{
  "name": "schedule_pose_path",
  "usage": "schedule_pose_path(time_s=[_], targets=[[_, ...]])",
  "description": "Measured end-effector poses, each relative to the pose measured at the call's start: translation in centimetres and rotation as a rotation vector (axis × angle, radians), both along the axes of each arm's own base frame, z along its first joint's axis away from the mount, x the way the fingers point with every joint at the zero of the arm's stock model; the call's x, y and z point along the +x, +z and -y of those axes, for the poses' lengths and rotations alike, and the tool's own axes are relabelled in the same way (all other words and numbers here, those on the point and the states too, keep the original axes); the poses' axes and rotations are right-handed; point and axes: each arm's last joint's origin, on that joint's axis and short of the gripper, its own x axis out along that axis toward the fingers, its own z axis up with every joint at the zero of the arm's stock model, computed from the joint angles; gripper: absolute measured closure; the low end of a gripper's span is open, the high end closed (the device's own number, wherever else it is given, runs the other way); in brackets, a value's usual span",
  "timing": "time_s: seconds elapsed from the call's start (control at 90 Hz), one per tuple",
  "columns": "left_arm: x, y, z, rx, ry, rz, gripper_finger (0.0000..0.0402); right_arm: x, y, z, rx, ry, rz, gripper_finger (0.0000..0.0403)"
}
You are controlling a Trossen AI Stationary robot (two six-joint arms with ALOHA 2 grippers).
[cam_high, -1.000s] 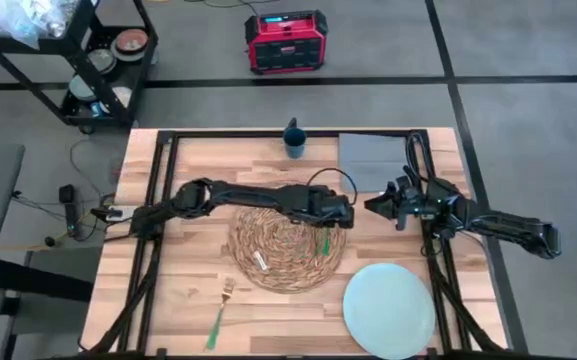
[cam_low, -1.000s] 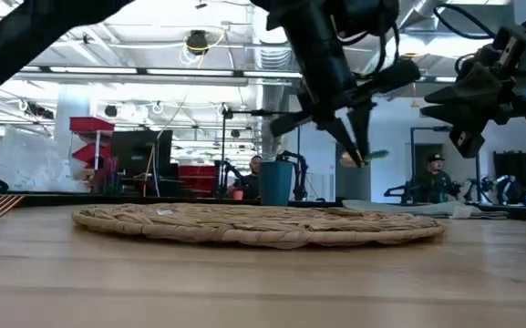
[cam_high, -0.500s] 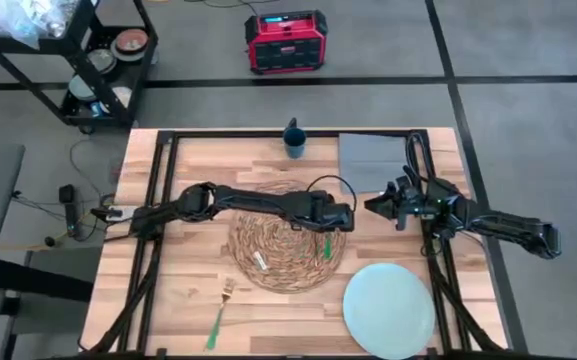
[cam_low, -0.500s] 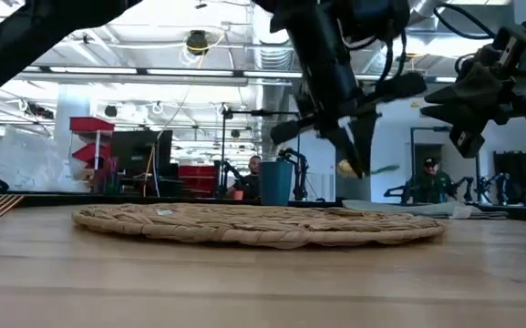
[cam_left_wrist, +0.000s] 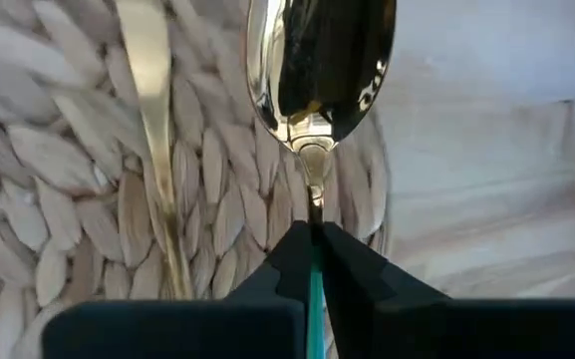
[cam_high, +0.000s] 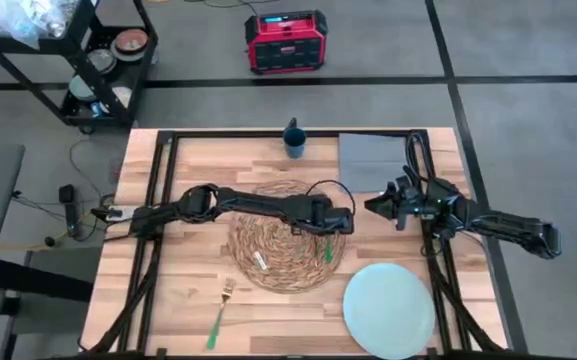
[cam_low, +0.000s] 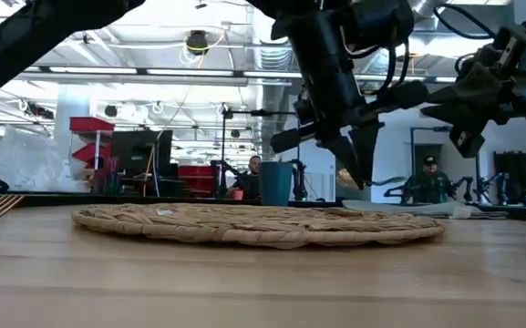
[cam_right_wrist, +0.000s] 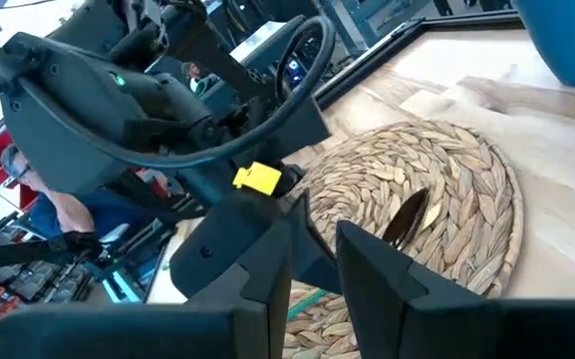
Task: Set table place
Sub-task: Put the green spoon on the brown tablemat to the right of the gold table knife
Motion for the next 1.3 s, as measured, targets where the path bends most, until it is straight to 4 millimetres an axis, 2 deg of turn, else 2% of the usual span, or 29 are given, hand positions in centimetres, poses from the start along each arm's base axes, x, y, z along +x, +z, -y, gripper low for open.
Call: schedule_pose_path(time_s=[0.433, 0.789, 1.044, 1.3], targets=[[0.1, 0.0, -0.1, -0.009, -0.002, 0.009, 0.0401, 0.0, 0.0, 0.0, -0.004, 0.0, -0.001, 0.0332], [0.0, -1.7, 0.3, -0.029, -0.01, 0.003, 0.0401, 0.0, 0.0, 0.0, -0.006, 0.0, 0.0, 0.0332], [0.0, -1.7, 0.3, -0.032, -0.011, 0.013, 0.0401, 0.0, 0.0, 0.0, -0.003, 0.0, 0.0, 0.0332], [0.4, -1.5, 0.3, -0.027, -0.025, 0.05, 0.0367, 0.0, 0.0, 0.0, -0.003, 0.0, 0.0, 0.0332]])
